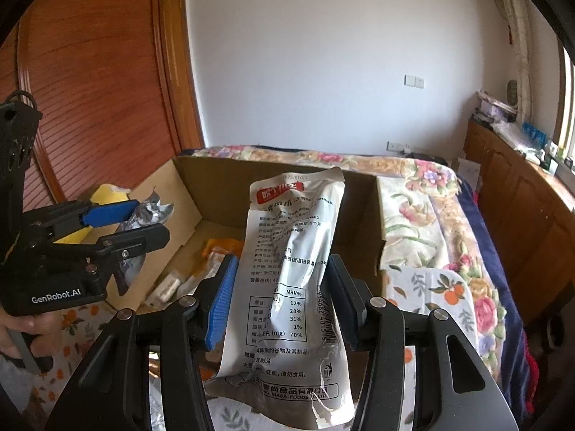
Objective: Organize snacks
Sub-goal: 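Lower both held packets into the box and open both grippers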
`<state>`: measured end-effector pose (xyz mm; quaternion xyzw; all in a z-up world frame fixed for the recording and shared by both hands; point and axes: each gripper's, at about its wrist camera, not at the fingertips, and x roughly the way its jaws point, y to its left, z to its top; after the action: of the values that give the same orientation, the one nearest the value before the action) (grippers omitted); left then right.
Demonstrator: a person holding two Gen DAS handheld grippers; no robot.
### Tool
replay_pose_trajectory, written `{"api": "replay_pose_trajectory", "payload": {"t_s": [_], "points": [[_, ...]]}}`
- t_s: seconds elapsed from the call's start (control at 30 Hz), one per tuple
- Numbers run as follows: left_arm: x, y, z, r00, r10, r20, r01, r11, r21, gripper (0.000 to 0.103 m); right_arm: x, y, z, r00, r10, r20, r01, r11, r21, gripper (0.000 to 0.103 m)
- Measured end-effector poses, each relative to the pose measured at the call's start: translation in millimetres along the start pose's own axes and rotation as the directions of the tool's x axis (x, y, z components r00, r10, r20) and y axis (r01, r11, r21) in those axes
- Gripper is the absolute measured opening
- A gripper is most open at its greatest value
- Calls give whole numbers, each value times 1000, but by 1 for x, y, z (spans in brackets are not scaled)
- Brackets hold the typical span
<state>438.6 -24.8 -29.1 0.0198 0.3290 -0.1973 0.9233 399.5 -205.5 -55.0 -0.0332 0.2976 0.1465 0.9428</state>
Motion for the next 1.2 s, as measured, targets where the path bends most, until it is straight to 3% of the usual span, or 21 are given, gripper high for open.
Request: {"api": "replay_pose_trajectory", "payload": {"t_s": [0.37, 0.73, 0.97, 1.2], "points": [[24, -2, -3, 1000, 13, -24, -13, 1000, 6, 58, 34, -1, -6, 998, 29, -49, -29, 1000, -8, 52], [18, 0, -7, 1000, 13, -27, -13, 1000, 2, 61, 42, 2, -9, 998, -10, -62, 8, 999, -34, 65], [-2, 2, -5, 1000, 18, 7, -18, 1000, 0, 63, 33, -5, -6, 998, 23, -55, -21, 999, 29, 69], [-36, 3, -14, 998, 26, 49, -26, 1000, -7, 64, -8, -10, -12, 1000, 24, -13, -23, 998, 62, 69]]}}
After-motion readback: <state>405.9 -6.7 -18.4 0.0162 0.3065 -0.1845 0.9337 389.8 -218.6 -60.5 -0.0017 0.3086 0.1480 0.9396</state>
